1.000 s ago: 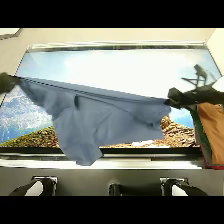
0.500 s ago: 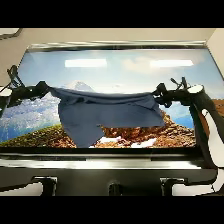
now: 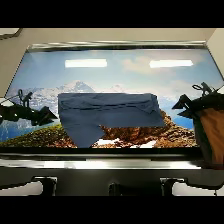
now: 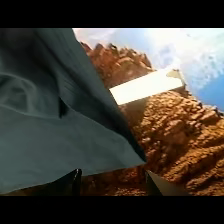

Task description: Fold the shirts.

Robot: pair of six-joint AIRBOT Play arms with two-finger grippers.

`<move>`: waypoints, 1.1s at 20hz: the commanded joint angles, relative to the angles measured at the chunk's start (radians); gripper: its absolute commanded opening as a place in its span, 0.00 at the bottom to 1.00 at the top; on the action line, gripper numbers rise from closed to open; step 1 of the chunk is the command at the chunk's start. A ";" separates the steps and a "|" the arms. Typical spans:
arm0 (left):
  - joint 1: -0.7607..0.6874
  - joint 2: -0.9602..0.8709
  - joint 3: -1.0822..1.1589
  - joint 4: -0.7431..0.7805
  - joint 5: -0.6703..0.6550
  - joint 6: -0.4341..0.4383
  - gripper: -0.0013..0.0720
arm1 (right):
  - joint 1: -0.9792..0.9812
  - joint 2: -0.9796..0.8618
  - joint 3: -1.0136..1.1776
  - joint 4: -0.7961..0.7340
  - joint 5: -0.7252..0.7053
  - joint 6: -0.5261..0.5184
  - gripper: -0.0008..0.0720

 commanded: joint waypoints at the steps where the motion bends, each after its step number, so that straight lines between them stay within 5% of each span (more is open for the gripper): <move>1: -0.039 -0.005 -0.142 -0.053 0.043 0.026 0.52 | -0.019 0.008 -0.044 -0.080 0.095 -0.003 0.72; 9: -0.091 -0.045 -0.151 -0.060 0.192 0.006 0.51 | -0.018 0.003 -0.232 0.019 -0.019 -0.082 0.72; 11: -0.096 -0.044 -0.151 -0.061 0.207 0.006 0.32 | -0.016 -0.014 -0.256 0.077 -0.067 -0.090 0.72; 12: -0.094 -0.044 -0.151 -0.060 0.205 0.007 0.11 | -0.003 -0.026 -0.256 0.078 -0.084 -0.090 0.72; 13: -0.095 -0.043 -0.151 -0.060 0.205 0.007 0.06 | 0.023 -0.039 -0.256 0.078 -0.102 -0.091 0.72; 19: -0.094 -0.015 -0.151 -0.060 0.184 0.018 0.06 | 0.143 -0.060 -0.256 0.045 -0.302 -0.029 0.66; 22: -0.094 -0.015 -0.144 -0.060 0.176 0.019 0.06 | 0.169 -0.069 -0.256 0.055 -0.256 -0.026 0.46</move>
